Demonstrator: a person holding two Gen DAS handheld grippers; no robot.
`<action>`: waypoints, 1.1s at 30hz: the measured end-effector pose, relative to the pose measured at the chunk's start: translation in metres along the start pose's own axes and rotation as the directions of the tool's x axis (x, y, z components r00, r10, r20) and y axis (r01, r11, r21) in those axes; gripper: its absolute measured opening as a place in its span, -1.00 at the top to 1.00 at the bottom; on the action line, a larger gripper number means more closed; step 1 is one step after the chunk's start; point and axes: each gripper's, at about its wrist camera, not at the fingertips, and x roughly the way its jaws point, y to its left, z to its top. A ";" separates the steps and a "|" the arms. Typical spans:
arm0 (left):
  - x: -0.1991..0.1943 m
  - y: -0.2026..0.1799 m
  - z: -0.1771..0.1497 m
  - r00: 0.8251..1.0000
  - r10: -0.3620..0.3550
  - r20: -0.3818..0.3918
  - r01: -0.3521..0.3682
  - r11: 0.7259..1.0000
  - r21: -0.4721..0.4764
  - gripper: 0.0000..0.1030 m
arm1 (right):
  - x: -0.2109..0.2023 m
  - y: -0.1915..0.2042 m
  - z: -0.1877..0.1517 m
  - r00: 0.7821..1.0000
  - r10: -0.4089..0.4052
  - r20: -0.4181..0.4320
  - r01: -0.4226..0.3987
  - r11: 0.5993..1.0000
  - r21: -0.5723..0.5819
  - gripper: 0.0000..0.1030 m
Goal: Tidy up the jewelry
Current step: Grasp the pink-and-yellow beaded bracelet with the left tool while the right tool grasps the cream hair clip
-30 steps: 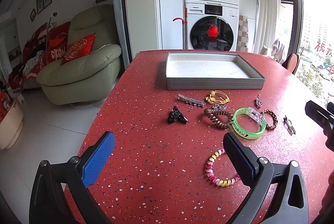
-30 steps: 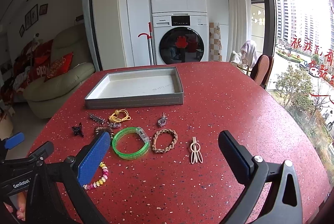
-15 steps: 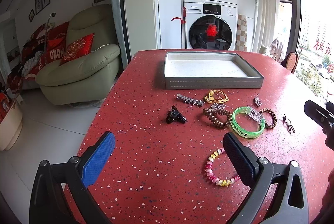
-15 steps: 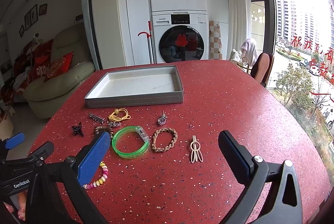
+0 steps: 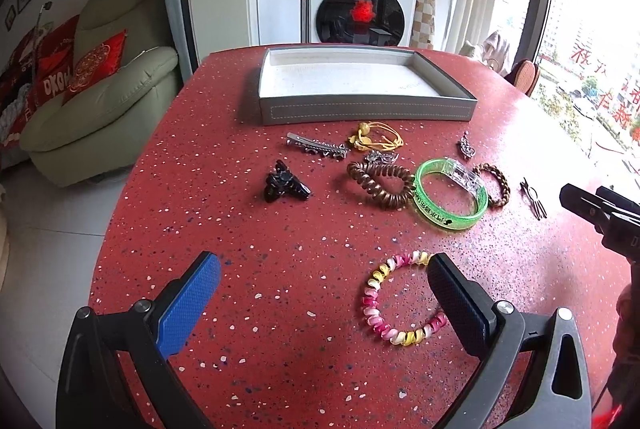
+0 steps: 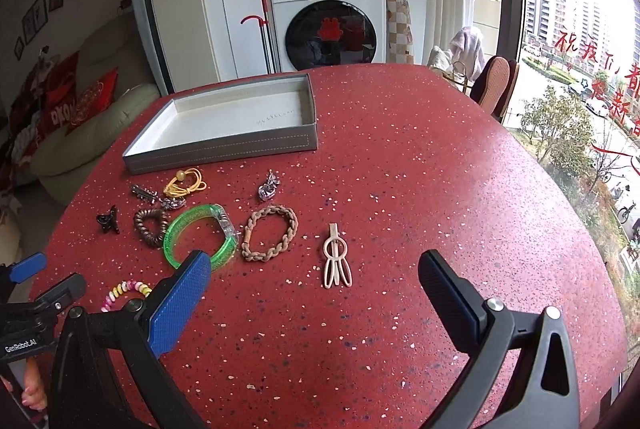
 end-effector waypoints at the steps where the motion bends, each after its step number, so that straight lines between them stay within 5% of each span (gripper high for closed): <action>1: 0.003 -0.004 0.000 1.000 -0.003 -0.006 0.003 1.000 0.018 -1.00 | 0.006 -0.004 0.000 1.000 -0.001 -0.026 0.001 1.000 0.009 -1.00; 7: 0.018 -0.015 0.003 0.999 -0.027 -0.047 0.030 0.998 0.061 -1.00 | 0.032 -0.013 0.008 0.995 -0.031 -0.095 0.031 1.000 -0.005 -0.95; 14: 0.034 -0.020 0.002 0.993 -0.050 -0.104 0.058 0.995 0.076 -0.97 | 0.068 -0.013 0.013 0.982 -0.042 -0.186 0.036 0.999 -0.036 -0.33; 17: 0.040 -0.025 -0.003 0.990 -0.044 -0.136 0.058 0.993 0.102 -0.84 | 0.068 -0.007 0.014 0.983 -0.064 -0.172 0.054 0.996 -0.066 -0.30; 21: 0.036 -0.031 -0.007 0.990 -0.062 -0.127 0.077 0.989 0.123 -0.59 | 0.066 -0.002 0.017 0.983 -0.056 -0.173 0.043 0.996 -0.073 -0.05; 23: 0.032 -0.035 -0.007 0.990 -0.078 -0.118 0.095 0.985 0.144 -0.19 | 0.065 0.004 0.017 0.984 -0.042 -0.174 0.028 0.996 -0.082 0.18; 25: 0.030 -0.040 -0.008 0.989 -0.094 -0.116 0.113 0.979 0.170 0.46 | 0.064 0.008 0.015 0.984 -0.044 -0.170 0.029 0.995 -0.091 0.54; 33: 0.024 -0.021 0.009 0.975 -0.195 -0.110 0.203 0.977 0.061 0.46 | 0.053 0.000 0.024 0.988 0.023 -0.154 -0.026 0.999 -0.018 0.60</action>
